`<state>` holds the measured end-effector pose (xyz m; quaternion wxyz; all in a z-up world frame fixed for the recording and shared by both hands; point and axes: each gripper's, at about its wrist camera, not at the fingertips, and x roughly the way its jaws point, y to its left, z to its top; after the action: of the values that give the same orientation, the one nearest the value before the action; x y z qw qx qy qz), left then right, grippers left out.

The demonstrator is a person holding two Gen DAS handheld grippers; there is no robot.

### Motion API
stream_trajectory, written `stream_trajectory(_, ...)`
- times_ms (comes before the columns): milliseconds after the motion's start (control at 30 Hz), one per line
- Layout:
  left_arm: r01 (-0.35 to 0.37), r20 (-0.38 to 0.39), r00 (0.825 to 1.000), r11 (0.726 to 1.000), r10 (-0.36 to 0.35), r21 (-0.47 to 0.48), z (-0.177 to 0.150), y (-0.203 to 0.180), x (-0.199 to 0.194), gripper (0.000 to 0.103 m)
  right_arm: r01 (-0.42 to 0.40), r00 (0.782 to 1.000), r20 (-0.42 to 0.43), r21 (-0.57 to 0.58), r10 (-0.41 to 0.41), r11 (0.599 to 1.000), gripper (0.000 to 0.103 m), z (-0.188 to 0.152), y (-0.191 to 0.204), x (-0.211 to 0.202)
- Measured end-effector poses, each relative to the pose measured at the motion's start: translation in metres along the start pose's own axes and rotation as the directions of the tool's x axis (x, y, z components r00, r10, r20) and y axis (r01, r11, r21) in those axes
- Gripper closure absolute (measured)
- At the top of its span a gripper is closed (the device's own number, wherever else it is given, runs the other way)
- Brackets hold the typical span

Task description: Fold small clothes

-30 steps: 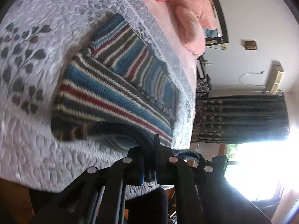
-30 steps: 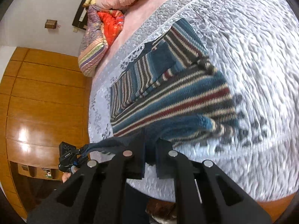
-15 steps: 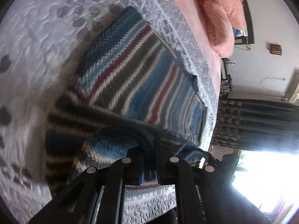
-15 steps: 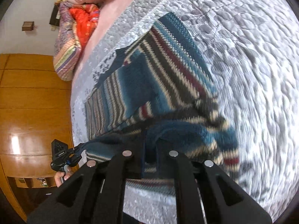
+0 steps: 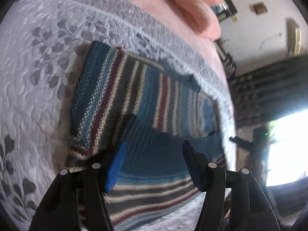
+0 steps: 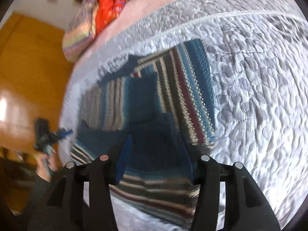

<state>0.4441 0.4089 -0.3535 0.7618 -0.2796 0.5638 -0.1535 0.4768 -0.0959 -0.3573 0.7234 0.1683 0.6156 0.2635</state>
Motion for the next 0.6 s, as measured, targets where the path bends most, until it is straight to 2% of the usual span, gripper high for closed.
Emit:
stream_trajectory(100, -0.057, -0.032, 0.998, 0.998, 0.058, 0.030, 0.003, 0.009, 0.018, 0.042, 0.045, 0.998, -0.042, -0.066, -0.048, 0.997, 0.054, -0.003, -0.001, 0.021)
stream_trajectory(267, -0.069, -0.059, 0.996, 0.996, 0.072, 0.049, 0.005, 0.020, 0.033, 0.042, 0.072, 0.994, -0.075, -0.125, -0.081, 0.990, 0.054, -0.006, 0.000, 0.039)
stream_trajectory(300, -0.068, -0.061, 0.996, 0.996, 0.072, 0.055, 0.004, 0.017, 0.034, 0.042, 0.072, 0.994, -0.078, -0.130, -0.083, 0.989, 0.056, -0.007, 0.001, 0.040)
stream_trajectory(400, -0.076, -0.060, 0.995, 0.989, 0.084, 0.124, 0.000, 0.006, 0.034, 0.044, 0.084, 0.994, -0.061, -0.153, -0.094, 0.985, 0.073, -0.009, 0.000, 0.039)
stream_trajectory(467, -0.101, -0.068, 0.991, 0.980, 0.114, 0.174, -0.005, -0.004, 0.036, 0.056, 0.088, 0.994, -0.049, -0.163, -0.097, 0.983, 0.092, -0.010, 0.004, 0.040)
stream_trajectory(533, -0.119, -0.074, 0.988, 0.974, 0.135, 0.194, -0.007, -0.006, 0.039, 0.087, 0.092, 0.995, -0.029, -0.170, -0.098, 0.981, 0.093, -0.014, 0.005, 0.034)
stream_trajectory(600, -0.125, -0.056, 0.989, 0.974, 0.138, 0.189, -0.009, -0.005, 0.037, 0.094, 0.084, 0.996, -0.002, -0.168, -0.085, 0.982, 0.094, -0.018, 0.007, 0.026)
